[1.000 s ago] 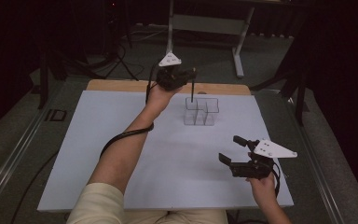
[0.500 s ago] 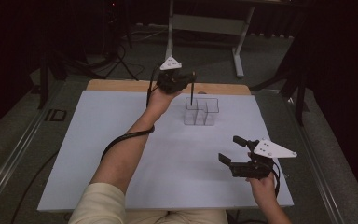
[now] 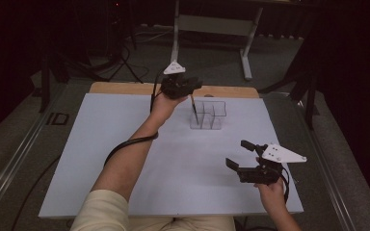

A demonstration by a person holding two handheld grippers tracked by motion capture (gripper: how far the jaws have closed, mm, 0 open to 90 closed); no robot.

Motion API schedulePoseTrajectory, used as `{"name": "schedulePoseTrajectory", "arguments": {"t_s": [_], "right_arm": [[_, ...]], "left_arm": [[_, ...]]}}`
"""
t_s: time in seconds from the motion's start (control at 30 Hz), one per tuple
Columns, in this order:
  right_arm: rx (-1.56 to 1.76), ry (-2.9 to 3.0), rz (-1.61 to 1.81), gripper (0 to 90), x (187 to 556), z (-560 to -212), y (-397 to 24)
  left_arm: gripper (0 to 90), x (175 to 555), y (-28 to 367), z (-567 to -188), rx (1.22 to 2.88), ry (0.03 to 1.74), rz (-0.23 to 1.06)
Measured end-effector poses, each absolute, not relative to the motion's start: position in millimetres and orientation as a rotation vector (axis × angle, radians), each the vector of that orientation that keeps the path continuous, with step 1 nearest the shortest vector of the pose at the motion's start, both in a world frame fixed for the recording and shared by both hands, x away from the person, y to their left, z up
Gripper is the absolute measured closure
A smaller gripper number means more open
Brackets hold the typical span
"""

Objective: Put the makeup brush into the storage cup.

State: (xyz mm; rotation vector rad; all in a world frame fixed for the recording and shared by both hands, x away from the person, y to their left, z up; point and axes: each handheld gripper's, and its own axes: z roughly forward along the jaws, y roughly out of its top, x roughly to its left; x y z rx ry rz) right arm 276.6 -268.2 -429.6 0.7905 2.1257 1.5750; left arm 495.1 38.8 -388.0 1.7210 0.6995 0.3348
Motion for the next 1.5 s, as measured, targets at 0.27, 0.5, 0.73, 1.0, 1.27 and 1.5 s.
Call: {"name": "schedulePoseTrajectory", "arguments": {"t_s": [0.27,0.5,0.73,1.0,1.27,1.5], "right_arm": [[0.786,2.123,1.572,13.9,276.7,-429.3,-267.7],[0.792,2.121,1.573,13.9,277.1,-429.3,-268.3],[0.801,2.120,1.574,13.9,277.6,-429.4,-268.6],[0.805,2.117,1.570,13.9,278.5,-429.7,-268.3],[0.809,2.118,1.571,13.9,278.8,-429.9,-268.1],[0.808,2.119,1.568,13.9,279.4,-430.3,-268.0]], "left_arm": [[52.6,490.3,37.6,-386.6,1.729,0.721,0.311],[39.0,484.1,38.7,-381.7,1.714,0.752,0.342],[21.4,478.0,43.9,-377.3,1.707,0.786,0.334],[1.7,470.1,49.3,-371.2,1.718,0.782,0.316],[1.6,460.6,52.1,-371.6,1.720,0.739,0.297],[1.6,457.0,51.4,-372.9,1.760,0.725,0.293]]}}
